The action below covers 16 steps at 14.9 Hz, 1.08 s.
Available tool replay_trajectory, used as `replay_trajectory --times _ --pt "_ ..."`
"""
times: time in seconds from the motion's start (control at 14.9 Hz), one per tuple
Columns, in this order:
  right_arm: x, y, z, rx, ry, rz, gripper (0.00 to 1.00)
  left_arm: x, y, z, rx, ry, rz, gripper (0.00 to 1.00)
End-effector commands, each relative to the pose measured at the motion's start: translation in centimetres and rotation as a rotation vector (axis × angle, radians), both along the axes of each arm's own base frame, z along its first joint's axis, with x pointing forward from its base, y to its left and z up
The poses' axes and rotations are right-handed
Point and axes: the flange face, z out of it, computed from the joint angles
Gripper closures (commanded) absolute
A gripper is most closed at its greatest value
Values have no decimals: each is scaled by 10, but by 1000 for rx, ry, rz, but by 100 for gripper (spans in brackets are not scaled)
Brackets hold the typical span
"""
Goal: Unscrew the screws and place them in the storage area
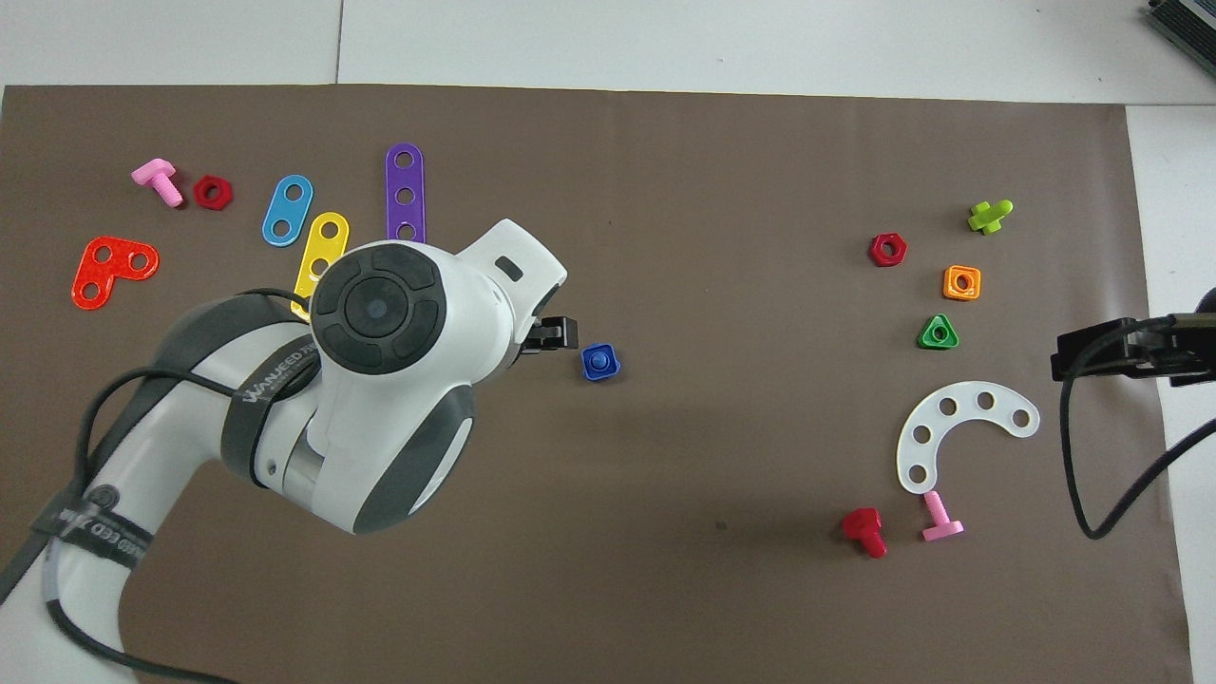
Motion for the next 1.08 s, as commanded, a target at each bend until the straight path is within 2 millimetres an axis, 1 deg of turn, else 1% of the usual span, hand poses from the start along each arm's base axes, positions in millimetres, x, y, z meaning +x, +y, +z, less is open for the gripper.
replay_trajectory --times 0.0,0.13,0.27,0.34,0.4,0.47,0.54,0.61,0.74,0.88,0.94,1.01 --pt "-5 -2 0 6 -15 29 0 -5 -24 -25 -4 -2 15 2" --pt "-5 -2 0 6 -15 29 0 -8 -46 -49 -10 -1 21 2" --pt "-5 -2 0 6 -14 29 0 -6 -52 -63 -15 0 41 2" --pt "-5 -2 0 6 -15 29 0 -8 -60 -76 -12 7 44 3" --pt "-5 -2 0 6 -15 29 0 -12 -69 -93 -3 19 35 3" --pt "-5 -2 1 6 -17 29 0 -9 -72 -109 -3 15 35 5" --pt "-5 -2 0 6 -14 29 0 -8 -74 -119 -7 13 33 5" --pt "-5 -2 0 6 -14 29 0 -7 -75 -124 -7 14 44 5" --pt "-5 -2 0 6 -15 29 0 -14 -87 -132 -3 19 44 5" --pt "-5 -2 0 6 -15 29 0 -16 -90 -139 2 27 64 5" --pt "-5 -2 0 6 -14 29 0 -17 -92 -145 6 31 82 9" --pt "-5 -2 0 6 -14 29 0 -17 -92 -147 7 33 93 10"
